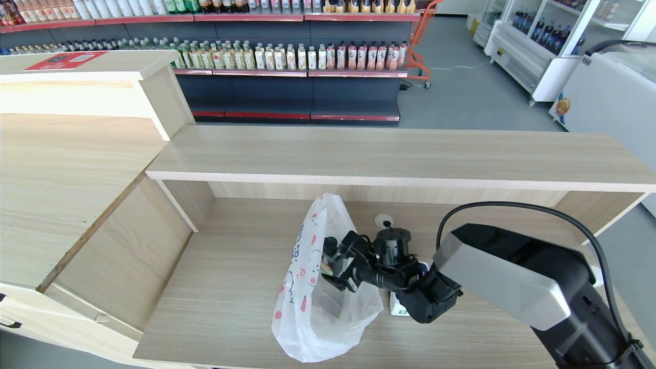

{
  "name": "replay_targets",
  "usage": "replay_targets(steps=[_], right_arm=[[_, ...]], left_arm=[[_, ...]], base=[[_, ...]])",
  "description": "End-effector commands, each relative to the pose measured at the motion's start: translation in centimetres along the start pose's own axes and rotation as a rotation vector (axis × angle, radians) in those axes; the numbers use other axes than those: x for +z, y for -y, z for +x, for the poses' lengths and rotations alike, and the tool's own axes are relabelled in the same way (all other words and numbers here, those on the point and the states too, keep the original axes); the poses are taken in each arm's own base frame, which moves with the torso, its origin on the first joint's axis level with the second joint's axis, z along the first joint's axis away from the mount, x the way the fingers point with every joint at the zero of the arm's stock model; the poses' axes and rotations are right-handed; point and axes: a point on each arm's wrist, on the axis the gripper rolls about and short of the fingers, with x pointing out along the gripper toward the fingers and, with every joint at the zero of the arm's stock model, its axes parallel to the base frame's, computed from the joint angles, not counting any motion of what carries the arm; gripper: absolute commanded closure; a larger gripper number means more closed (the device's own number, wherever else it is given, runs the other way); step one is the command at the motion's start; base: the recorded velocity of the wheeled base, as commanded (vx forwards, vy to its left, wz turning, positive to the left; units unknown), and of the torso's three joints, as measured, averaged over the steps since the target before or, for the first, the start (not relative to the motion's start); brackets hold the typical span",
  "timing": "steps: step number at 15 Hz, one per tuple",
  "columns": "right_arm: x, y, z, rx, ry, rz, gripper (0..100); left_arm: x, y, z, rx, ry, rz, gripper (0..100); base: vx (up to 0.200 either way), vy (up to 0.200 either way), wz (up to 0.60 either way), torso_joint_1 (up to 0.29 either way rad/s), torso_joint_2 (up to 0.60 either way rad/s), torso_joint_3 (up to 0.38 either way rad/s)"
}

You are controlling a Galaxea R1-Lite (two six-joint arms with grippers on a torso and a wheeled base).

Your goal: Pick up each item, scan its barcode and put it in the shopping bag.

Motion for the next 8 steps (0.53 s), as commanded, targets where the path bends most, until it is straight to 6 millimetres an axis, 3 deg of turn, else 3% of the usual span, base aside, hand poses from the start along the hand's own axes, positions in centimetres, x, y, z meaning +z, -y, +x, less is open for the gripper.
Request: replay_targets(steps=[1,3,6,8], right_arm=[[2.2,0.6,-0.8,-0.01,0.036,0.056,0],[4.4,1.1,-2.2,-0.016,0.065,0.202,0],[5.9,2.7,-4.8,-0.03,-0.001,0.323,0],[8.5,3.1,-7.3,-0.037,0.003,0.478,0]], left_arm=[[0.0,0.0,0.0,0.0,0.001,0.0,0],[0.0,0.0,0.0,0.0,0.001,0.0,0],[0.0,0.0,0.0,0.0,0.001,0.0,0],[0.0,0.0,0.0,0.0,0.001,0.0,0]], base=[[0.0,0.0,0.0,0.0,0.0,0.0],[0.0,0.0,0.0,0.0,0.0,0.0],[0.0,0.0,0.0,0.0,0.0,0.0],[0.0,0.0,0.0,0.0,0.0,0.0]])
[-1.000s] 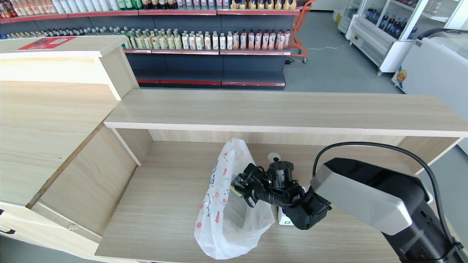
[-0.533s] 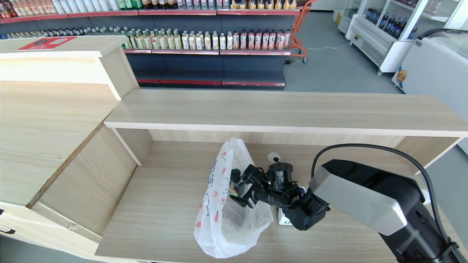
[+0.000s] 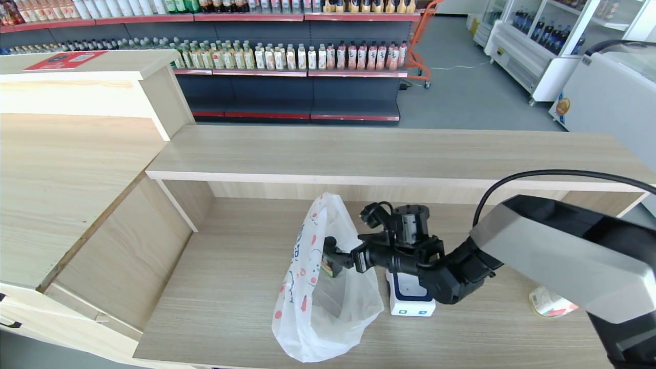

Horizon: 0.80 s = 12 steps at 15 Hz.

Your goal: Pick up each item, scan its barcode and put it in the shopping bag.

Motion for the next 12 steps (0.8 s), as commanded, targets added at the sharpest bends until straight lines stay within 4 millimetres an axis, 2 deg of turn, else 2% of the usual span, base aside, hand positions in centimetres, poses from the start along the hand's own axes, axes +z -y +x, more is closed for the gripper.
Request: replay_targets(steps=[1,3,6,8,10,11,12], right_arm=[[4.7,-0.6,-4.4,-0.013,0.052,0.102,0],[6.0,0.1,-7.6,-0.05,0.039,0.205,0],[6.4,1.2,-12.2,-0.112,0.035,0.254,0],[6.8,0.3,-18.2,-0.16,0.075,0.248,0],[6.1,-0.3,-23.4,-0.233,0.095,0.172,0],[4.5,-0.5,-27.3,-0.345,0.093,0.102,0],[3.0,-0.7,-29.4,-0.427,0.069,0.082,0]], left_arm=[[0.0,0.0,0.0,0.0,0.001,0.0,0],[0.0,0.0,0.0,0.0,0.001,0.0,0],[0.0,0.0,0.0,0.0,0.001,0.0,0],[0.0,0.0,0.0,0.0,0.001,0.0,0],[0.0,0.0,0.0,0.0,0.001,0.0,0],[0.0,0.0,0.0,0.0,-0.001,0.0,0],[0.0,0.0,0.0,0.0,0.001,0.0,0]], base=[[0.0,0.0,0.0,0.0,0.0,0.0],[0.0,0.0,0.0,0.0,0.0,0.0],[0.0,0.0,0.0,0.0,0.0,0.0],[0.0,0.0,0.0,0.0,0.0,0.0],[0.0,0.0,0.0,0.0,0.0,0.0],[0.0,0.0,0.0,0.0,0.0,0.0],[0.0,0.0,0.0,0.0,0.0,0.0]])
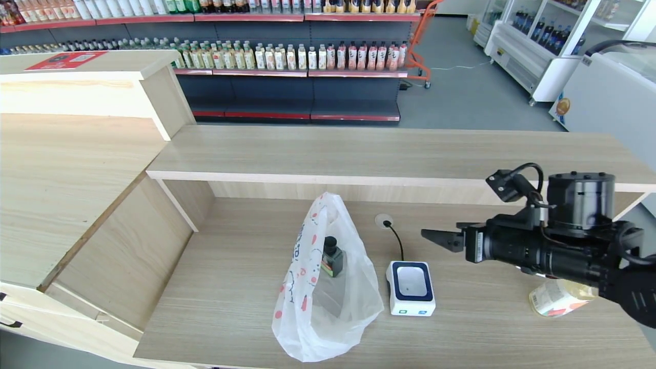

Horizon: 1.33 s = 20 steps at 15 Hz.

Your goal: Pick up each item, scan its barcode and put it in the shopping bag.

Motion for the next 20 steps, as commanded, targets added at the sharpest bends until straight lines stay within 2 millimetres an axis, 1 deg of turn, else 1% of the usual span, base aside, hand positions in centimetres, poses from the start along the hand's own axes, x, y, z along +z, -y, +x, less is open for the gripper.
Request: replay_targets(steps=[1,2,3,4,5,7,10,12,14,18,20], right_arm=[[-3.7,1.7,-10.0,-0.297,0.036,-0.07,0],[-5.3,1.9,-11.7,-0.394,0.019,-0.051,0],[-6.6,2.0,-12.8,-0.461,0.002,-0.027,0],[-6.6,2.0,-12.8,-0.461,0.002,-0.027,0],[-7.3,1.8,-13.9,-0.492,0.022,-0.017,0],[-6.8,1.1,-15.0,-0.494,0.101,-0.013,0],[-6.0,0.7,-15.8,-0.513,0.165,-0.034,0],[-6.4,0.6,-16.0,-0.521,0.16,-0.032,0],[-7.0,0.5,-16.3,-0.568,0.122,-0.014,0],[-7.7,-0.3,-17.5,-0.575,0.06,0.01,0],[-7.6,-0.4,-17.6,-0.575,0.059,0.011,0]], left_arm=[[0.0,0.0,0.0,0.0,0.001,0.0,0],[0.0,0.0,0.0,0.0,0.001,0.0,0],[0.0,0.0,0.0,0.0,0.001,0.0,0],[0.0,0.0,0.0,0.0,0.001,0.0,0],[0.0,0.0,0.0,0.0,0.001,0.0,0],[0.0,0.0,0.0,0.0,0.001,0.0,0],[0.0,0.0,0.0,0.0,0.001,0.0,0],[0.0,0.0,0.0,0.0,0.001,0.0,0],[0.0,0.0,0.0,0.0,0.001,-0.002,0],[0.0,0.0,0.0,0.001,0.001,-0.003,0],[0.0,0.0,0.0,0.001,0.001,-0.002,0]], base=[[0.0,0.0,0.0,0.0,0.0,0.0],[0.0,0.0,0.0,0.0,0.0,0.0],[0.0,0.0,0.0,0.0,0.0,0.0],[0.0,0.0,0.0,0.0,0.0,0.0],[0.0,0.0,0.0,0.0,0.0,0.0],[0.0,0.0,0.0,0.0,0.0,0.0],[0.0,0.0,0.0,0.0,0.0,0.0],[0.0,0.0,0.0,0.0,0.0,0.0],[0.0,0.0,0.0,0.0,0.0,0.0],[0.0,-0.2,0.0,0.004,0.0,0.004],[0.0,-0.2,0.0,0.005,-0.01,0.002]])
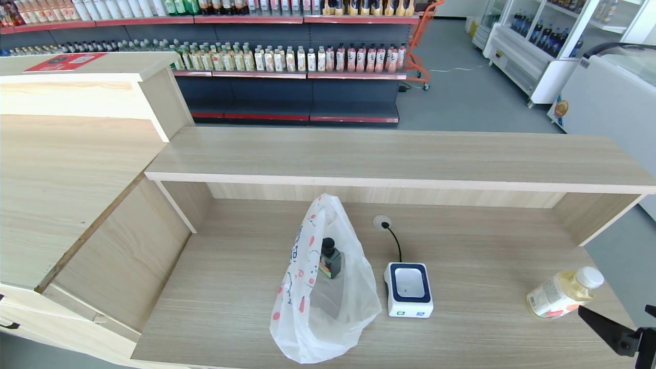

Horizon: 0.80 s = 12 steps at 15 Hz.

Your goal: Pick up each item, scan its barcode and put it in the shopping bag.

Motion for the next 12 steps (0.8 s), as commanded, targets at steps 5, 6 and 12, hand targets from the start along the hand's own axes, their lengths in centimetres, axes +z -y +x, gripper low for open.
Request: replay_targets(steps=[5,6,12], right_arm=[[0.8,0.0,-0.7,0.002,0.028,0.016,0],[1.0,0.0,-0.9,0.005,0.02,0.016,0],[1.3,0.0,-1.1,0.01,0.011,0.018,0]], left_arm=[[0.0,0.0,0.0,0.001,0.001,-0.001,0],[0.0,0.0,0.0,0.001,0.001,-0.001,0],[0.0,0.0,0.0,0.0,0.001,-0.001,0]], base=[[0.0,-0.12,0.0,0.004,0.0,0.001],[0.0,0.0,0.0,0.0,0.0,0.0],[-0.167,0.0,0.0,0.004,0.0,0.0]])
